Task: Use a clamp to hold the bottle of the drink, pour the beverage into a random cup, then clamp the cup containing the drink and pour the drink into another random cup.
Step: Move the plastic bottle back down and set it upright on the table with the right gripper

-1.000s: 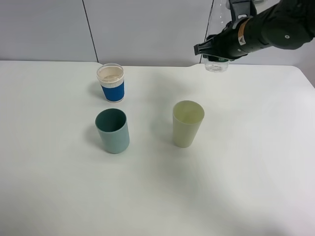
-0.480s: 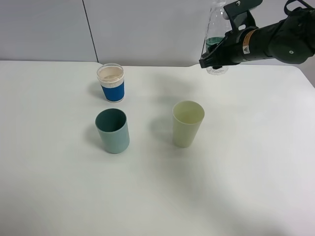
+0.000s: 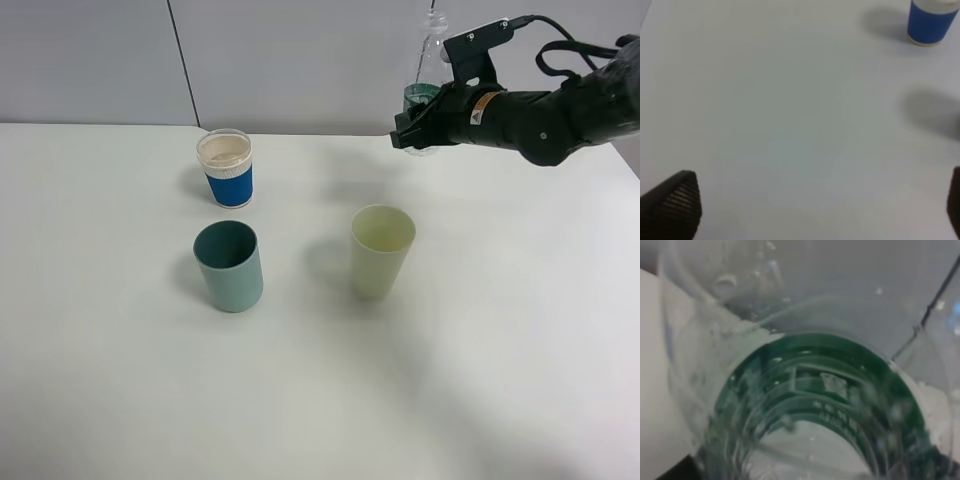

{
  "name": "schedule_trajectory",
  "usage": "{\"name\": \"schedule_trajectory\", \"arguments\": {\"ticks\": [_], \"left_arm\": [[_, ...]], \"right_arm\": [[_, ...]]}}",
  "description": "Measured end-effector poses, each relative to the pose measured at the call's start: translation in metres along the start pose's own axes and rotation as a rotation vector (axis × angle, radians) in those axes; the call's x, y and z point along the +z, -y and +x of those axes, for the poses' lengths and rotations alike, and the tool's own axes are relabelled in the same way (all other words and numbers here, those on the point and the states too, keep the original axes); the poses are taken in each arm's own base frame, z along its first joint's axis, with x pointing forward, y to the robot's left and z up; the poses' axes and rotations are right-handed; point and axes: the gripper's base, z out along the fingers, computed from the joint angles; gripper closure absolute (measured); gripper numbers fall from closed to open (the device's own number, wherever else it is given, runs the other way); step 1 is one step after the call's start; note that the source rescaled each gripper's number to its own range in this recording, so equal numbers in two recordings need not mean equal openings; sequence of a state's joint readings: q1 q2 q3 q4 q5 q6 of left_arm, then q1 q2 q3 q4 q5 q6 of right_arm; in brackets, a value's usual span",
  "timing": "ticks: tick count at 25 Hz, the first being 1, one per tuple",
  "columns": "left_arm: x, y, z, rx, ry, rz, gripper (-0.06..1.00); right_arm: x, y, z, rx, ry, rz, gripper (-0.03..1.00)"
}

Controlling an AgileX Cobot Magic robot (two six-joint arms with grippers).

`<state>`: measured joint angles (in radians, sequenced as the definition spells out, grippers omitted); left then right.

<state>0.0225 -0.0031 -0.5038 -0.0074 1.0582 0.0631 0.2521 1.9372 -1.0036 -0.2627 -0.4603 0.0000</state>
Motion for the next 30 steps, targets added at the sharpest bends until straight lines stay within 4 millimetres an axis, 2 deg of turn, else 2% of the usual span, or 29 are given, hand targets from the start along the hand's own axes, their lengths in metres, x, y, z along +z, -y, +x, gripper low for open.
{"name": "schedule_trajectory", "arguments": {"ticks": [5,18,23,30], "left_arm": [[0.000,0.000,0.000,0.000,0.000,0.000,-0.06],[0.000,0.000,0.000,0.000,0.000,0.000,-0.06],[0.000,0.000,0.000,0.000,0.000,0.000,-0.06],[0.000,0.000,0.000,0.000,0.000,0.000,-0.06]], "right_arm": [[0.013,-0.001,0.014,-0.042,0.047,0.019,0.96],[0.033,-0.010,0.059,-0.030,-0.034,-0.005,0.96],[0.037,-0.012,0.067,-0.026,-0.019,-0.008,0.96],[0.038,-0.012,0.067,-0.015,-0.009,-0.007,0.96]]}}
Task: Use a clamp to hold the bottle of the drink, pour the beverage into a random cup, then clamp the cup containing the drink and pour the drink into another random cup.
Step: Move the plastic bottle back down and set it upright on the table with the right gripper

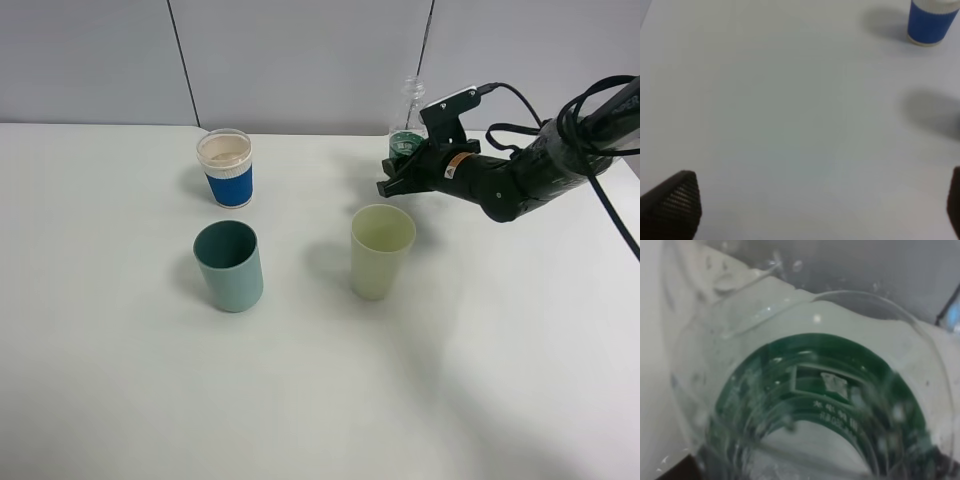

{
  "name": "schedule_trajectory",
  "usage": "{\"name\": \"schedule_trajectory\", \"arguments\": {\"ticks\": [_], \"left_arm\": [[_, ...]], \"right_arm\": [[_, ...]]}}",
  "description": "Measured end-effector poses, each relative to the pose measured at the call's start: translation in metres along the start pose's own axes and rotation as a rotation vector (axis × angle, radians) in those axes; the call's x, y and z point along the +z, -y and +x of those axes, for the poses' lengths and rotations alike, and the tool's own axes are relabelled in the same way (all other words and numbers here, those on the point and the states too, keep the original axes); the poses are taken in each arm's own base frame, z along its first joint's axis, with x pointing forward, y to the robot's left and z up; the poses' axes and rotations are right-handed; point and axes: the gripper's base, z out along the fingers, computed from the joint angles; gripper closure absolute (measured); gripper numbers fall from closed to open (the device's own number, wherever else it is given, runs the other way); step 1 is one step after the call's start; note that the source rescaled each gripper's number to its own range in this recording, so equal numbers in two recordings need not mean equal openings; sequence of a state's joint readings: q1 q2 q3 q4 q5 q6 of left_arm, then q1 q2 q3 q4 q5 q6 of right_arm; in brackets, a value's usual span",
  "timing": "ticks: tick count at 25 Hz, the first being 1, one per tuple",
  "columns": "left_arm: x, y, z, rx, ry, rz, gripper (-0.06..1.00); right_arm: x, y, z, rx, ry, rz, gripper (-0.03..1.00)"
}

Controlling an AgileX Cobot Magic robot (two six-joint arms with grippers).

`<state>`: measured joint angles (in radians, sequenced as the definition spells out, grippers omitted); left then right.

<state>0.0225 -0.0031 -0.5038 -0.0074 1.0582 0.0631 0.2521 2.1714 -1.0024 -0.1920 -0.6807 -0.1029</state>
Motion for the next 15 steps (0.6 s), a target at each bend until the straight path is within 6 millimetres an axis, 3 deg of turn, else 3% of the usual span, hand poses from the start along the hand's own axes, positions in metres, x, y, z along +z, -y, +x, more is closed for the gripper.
{"name": "schedule_trajectory", "arguments": {"ticks": [2,4,7,9,11,15], "left_arm": [[0.0000,0.0000,0.0000,0.000,0.000,0.000,-0.06],[0.0000,0.0000,0.0000,0.000,0.000,0.000,-0.06],[0.0000,0.0000,0.0000,0.000,0.000,0.000,-0.06],[0.0000,0.0000,0.0000,0.000,0.000,0.000,-0.06],[0.0000,0.0000,0.0000,0.000,0.000,0.000,-0.06],[0.0000,0.0000,0.0000,0.000,0.000,0.000,-0.06]], "right_arm": [[0.0000,0.0000,0.0000,0.016,0.000,0.000,0.96],[0.0000,0.0004,0.0000,0.035,0.000,0.005,0.85],[0.0000,0.0005,0.0000,0.086,0.001,0.005,0.44],[0.0000,0.0005,-0.0001,0.103,0.001,0.006,0.23],[0.0000,0.0005,-0.0003,0.110,0.003,0.006,0.16],[0.0000,0.0006,-0.0005,0.110,0.005,0.006,0.12]]}}
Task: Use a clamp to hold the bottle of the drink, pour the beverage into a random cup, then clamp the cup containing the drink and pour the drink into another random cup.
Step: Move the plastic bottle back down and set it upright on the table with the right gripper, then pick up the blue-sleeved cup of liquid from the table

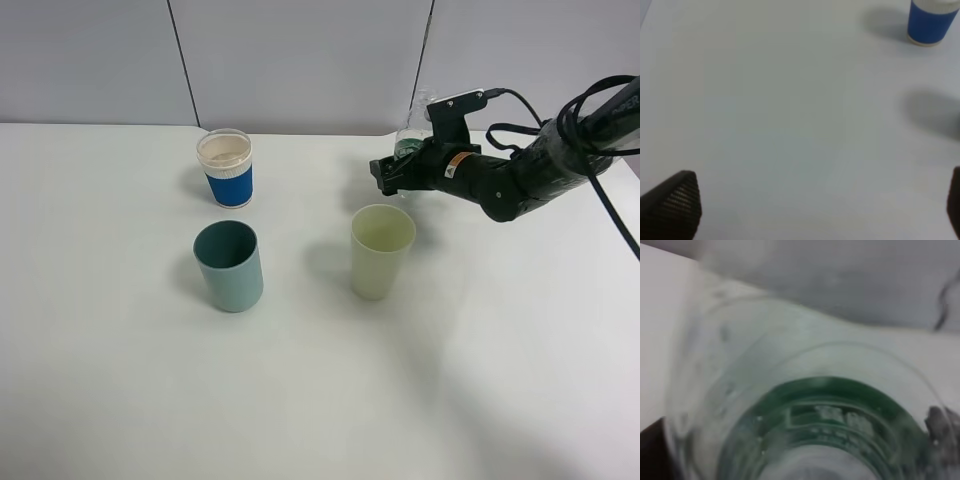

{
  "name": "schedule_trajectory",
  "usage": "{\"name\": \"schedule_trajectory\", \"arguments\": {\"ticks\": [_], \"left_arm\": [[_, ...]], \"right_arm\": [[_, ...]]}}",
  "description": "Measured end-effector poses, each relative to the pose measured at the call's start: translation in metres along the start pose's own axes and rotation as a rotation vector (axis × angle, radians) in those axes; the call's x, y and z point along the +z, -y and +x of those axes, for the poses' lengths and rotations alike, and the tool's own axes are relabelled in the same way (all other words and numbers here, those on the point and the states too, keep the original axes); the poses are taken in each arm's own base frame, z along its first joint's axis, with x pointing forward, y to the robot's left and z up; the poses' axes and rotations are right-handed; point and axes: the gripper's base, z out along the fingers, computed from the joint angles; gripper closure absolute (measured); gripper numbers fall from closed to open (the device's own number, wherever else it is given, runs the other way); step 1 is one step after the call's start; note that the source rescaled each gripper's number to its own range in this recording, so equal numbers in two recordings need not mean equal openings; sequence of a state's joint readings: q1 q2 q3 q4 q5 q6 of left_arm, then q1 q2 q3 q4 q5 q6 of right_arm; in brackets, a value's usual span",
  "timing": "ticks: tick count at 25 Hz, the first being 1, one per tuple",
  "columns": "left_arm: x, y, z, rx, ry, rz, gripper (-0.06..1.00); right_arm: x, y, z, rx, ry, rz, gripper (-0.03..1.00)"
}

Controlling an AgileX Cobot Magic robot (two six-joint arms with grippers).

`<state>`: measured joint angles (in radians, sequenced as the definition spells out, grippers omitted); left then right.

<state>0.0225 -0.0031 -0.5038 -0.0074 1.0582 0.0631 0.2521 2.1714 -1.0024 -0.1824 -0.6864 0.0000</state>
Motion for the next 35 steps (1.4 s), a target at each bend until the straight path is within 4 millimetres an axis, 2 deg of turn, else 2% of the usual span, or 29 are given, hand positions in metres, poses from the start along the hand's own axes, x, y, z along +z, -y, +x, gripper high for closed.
{"name": "schedule_trajectory", "arguments": {"ticks": [7,14,22,28,35], "left_arm": [[0.000,0.000,0.000,0.000,0.000,0.000,-0.06],[0.000,0.000,0.000,0.000,0.000,0.000,-0.06],[0.000,0.000,0.000,0.000,0.000,0.000,-0.06],[0.000,0.000,0.000,0.000,0.000,0.000,-0.06],[0.000,0.000,0.000,0.000,0.000,0.000,-0.06]], "right_arm": [[-0.003,0.000,-0.007,-0.013,-0.007,-0.004,0.12],[-0.026,0.002,-0.050,0.014,0.022,-0.022,0.12],[-0.066,0.008,-0.103,0.013,0.030,0.018,0.12],[-0.099,0.012,-0.132,0.033,0.031,0.055,0.12],[-0.155,0.015,-0.158,0.028,0.125,0.090,0.12]]}}
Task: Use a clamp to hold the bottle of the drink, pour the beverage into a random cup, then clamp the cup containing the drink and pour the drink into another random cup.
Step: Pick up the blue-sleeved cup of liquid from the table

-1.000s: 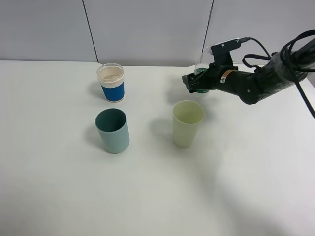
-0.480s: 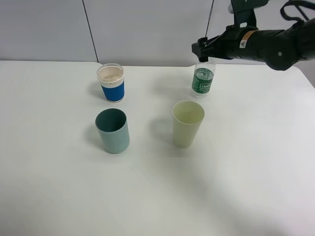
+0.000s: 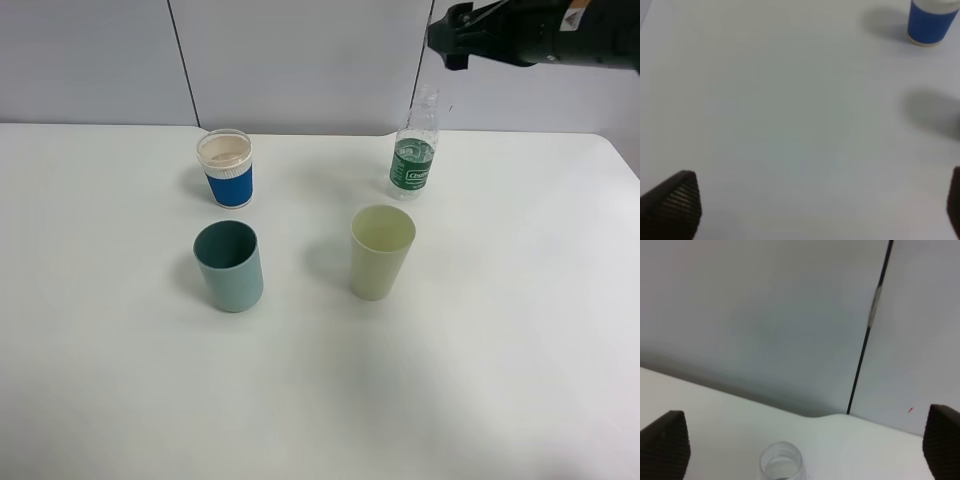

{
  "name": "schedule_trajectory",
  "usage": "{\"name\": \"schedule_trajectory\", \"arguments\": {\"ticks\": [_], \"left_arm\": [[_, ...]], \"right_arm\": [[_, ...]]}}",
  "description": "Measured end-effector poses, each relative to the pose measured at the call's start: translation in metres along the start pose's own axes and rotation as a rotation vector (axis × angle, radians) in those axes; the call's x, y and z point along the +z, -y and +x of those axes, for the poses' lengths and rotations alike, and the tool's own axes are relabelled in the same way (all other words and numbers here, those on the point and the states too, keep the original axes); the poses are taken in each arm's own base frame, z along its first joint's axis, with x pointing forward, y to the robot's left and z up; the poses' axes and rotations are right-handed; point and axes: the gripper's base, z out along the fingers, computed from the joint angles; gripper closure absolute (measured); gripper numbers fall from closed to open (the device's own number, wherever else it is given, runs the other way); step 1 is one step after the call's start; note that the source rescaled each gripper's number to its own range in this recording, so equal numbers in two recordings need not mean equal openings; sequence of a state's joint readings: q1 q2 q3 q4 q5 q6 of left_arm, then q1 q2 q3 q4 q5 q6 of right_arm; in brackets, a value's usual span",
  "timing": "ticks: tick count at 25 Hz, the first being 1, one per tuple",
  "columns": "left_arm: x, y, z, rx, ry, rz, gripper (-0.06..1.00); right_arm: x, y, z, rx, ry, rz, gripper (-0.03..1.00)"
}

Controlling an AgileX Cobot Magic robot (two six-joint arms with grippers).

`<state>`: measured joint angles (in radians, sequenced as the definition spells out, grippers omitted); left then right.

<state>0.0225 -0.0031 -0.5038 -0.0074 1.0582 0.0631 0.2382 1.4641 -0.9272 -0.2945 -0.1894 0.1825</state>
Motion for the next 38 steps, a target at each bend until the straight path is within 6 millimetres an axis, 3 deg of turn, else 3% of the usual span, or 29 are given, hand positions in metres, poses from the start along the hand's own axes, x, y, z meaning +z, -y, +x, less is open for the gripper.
{"name": "schedule_trajectory", "arguments": {"ticks": [5,10,13,20,27,38], "left_arm": [[0.000,0.000,0.000,0.000,0.000,0.000,-0.06],[0.000,0.000,0.000,0.000,0.000,0.000,-0.06],[0.000,0.000,0.000,0.000,0.000,0.000,-0.06],[0.000,0.000,0.000,0.000,0.000,0.000,-0.06],[0.000,0.000,0.000,0.000,0.000,0.000,-0.06],[0.000,0.000,0.000,0.000,0.000,0.000,-0.06]], "right_arm": [[-0.044,0.022,-0.011,0.007,0.048,0.090,0.12],[-0.099,0.051,-0.010,0.033,0.071,0.245,0.12],[-0.135,0.057,-0.013,0.043,0.076,0.326,0.12],[-0.213,0.038,-0.019,0.078,0.156,0.394,0.12],[-0.284,0.014,0.001,0.216,0.145,0.413,0.12],[-0.350,-0.009,0.049,0.234,0.045,0.500,0.12]]}}
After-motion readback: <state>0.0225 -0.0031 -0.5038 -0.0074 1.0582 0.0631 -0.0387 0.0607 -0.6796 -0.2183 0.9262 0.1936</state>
